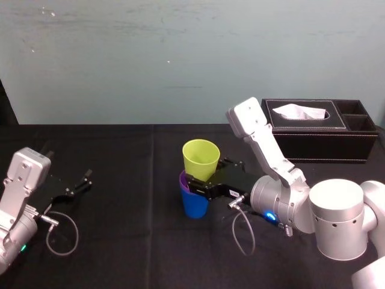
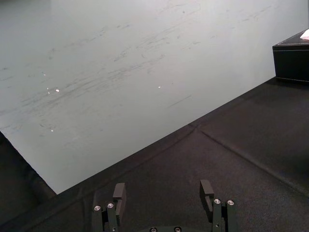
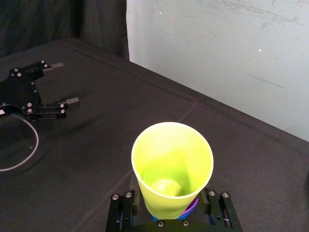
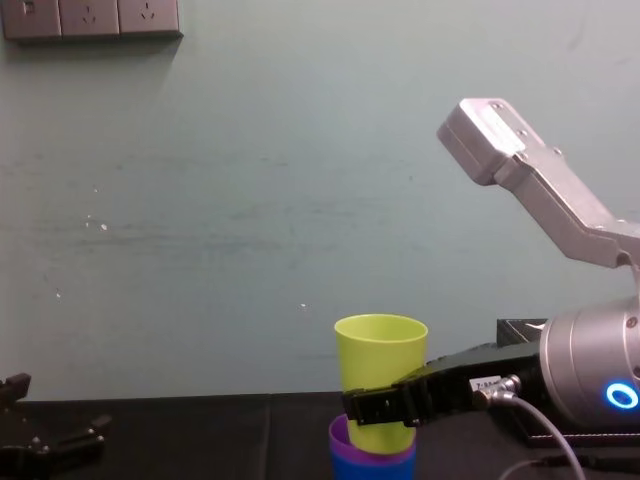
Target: Stack the three plastic cups sequentially using one hand.
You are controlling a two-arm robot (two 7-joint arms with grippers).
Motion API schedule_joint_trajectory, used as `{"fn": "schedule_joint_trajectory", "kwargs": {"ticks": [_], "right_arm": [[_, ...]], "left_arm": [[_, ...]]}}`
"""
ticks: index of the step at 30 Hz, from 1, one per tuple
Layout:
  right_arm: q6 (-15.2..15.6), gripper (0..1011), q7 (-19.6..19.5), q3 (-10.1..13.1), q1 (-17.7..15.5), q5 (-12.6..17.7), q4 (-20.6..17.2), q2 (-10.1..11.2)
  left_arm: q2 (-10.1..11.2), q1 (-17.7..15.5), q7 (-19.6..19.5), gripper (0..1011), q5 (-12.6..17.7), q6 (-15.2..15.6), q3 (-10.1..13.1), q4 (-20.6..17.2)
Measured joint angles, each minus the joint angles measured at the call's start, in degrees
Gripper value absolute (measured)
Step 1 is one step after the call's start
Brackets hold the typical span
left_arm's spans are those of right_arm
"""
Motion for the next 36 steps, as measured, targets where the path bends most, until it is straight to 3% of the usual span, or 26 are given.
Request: {"fn": "schedule_joint_trajectory", "kwargs": {"ticks": [15,36], "right_arm": [[-0.83,697,-0.45,0.42,0.47,0.66,-0.71,0.13],[-3.20,697,-0.25,-1.19,4.18,1.36,6.03,-1.55]], "left_arm": [[0.00,0.00,0.00,1000,0.00,0.00,0.00,0.00],[0.00,0.00,0.00,1000,0.00,0.00,0.00,0.00]]}}
